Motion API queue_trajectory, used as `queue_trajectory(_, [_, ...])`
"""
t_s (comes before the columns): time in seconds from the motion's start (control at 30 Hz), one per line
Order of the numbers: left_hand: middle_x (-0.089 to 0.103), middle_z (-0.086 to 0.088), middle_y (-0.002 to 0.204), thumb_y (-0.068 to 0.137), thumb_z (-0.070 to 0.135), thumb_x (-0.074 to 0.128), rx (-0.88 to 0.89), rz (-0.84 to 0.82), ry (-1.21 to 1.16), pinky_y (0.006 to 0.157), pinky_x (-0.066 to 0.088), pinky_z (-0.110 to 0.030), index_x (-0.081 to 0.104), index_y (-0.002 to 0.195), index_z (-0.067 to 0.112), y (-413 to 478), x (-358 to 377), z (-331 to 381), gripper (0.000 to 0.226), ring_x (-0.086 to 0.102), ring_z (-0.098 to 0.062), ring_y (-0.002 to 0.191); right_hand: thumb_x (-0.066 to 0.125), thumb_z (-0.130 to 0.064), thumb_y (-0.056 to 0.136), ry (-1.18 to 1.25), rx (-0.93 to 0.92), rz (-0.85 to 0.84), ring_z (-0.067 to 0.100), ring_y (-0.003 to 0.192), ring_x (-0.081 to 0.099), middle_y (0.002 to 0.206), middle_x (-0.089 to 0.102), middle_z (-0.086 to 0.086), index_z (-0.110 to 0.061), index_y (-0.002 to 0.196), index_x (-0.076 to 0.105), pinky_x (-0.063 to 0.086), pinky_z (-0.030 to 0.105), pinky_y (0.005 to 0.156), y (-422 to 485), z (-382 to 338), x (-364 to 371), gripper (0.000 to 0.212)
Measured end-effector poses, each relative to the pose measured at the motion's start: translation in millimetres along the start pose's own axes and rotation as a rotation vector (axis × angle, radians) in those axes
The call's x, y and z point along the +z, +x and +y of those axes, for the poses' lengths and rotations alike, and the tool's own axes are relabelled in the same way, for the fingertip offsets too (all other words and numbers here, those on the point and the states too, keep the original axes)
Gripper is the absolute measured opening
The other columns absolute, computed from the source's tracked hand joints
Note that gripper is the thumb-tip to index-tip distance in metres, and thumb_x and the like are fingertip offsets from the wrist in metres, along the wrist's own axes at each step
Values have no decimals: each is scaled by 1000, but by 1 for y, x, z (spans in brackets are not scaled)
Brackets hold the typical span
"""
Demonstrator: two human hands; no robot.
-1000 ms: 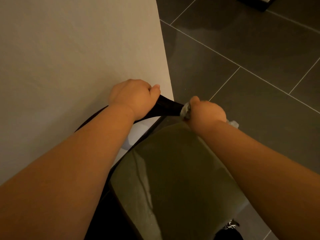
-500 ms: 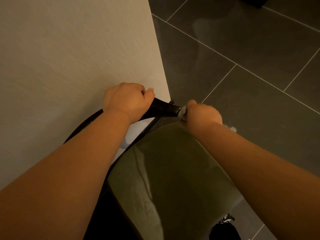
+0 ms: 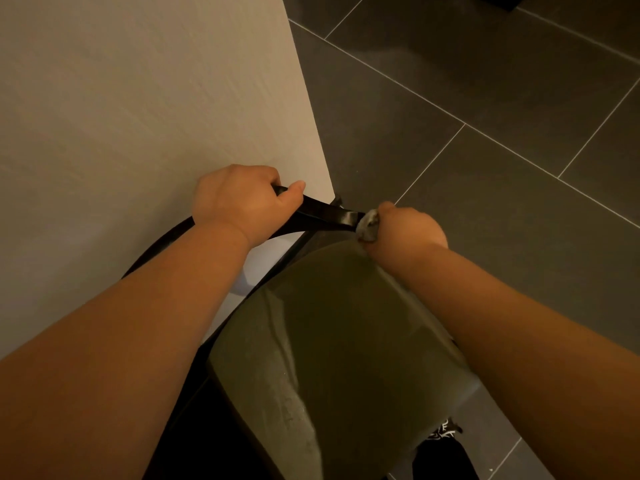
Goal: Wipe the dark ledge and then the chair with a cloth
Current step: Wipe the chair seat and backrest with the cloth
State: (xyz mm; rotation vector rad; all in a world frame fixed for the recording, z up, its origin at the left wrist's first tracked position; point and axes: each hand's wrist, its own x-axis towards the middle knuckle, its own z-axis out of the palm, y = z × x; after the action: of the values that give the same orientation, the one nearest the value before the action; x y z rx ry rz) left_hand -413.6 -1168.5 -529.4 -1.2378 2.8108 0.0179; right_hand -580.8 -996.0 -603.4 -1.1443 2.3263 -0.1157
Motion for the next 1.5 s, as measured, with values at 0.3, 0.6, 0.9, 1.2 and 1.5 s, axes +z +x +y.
queue_trajectory(0.3, [60,3,69,96,69,45,37,61,19,57,39,-30,72,88,27,-3,4,0,51,56,-23,66,60,-49,90,46,-74,101,31,81,60,98,60,1,-22,109,46,39,36,64,-20,14,5,35])
queue_trajectory(0.6, [62,-4,73,100,64,42,53,75,61,57,38,-30,71,96,20,-4,2,1,53,56,-26,66,60,-56,88,7,-1,145,32,86,63,103,59,4,-23,112,42,41,36,63,-34,26,13,45])
queue_trajectory(0.9, [57,-4,66,102,59,46,44,42,78,55,37,-32,66,87,18,-9,-4,7,48,51,-28,61,59,-51,90,-122,17,348,32,105,61,126,58,8,-15,147,39,50,43,83,-106,65,38,70])
queue_trajectory(1.2, [57,-5,65,103,58,44,39,-10,70,58,46,-38,61,81,19,-8,-6,6,48,51,-28,60,45,-62,97,-32,-35,273,31,113,57,129,56,6,-18,146,37,47,43,85,-77,54,29,67])
queue_trajectory(1.5, [63,-21,124,104,28,49,363,49,298,102,42,-60,59,136,11,-40,3,48,37,58,-44,112,40,-62,98,-139,99,239,33,119,53,148,44,9,-18,162,12,48,46,92,-165,109,47,83])
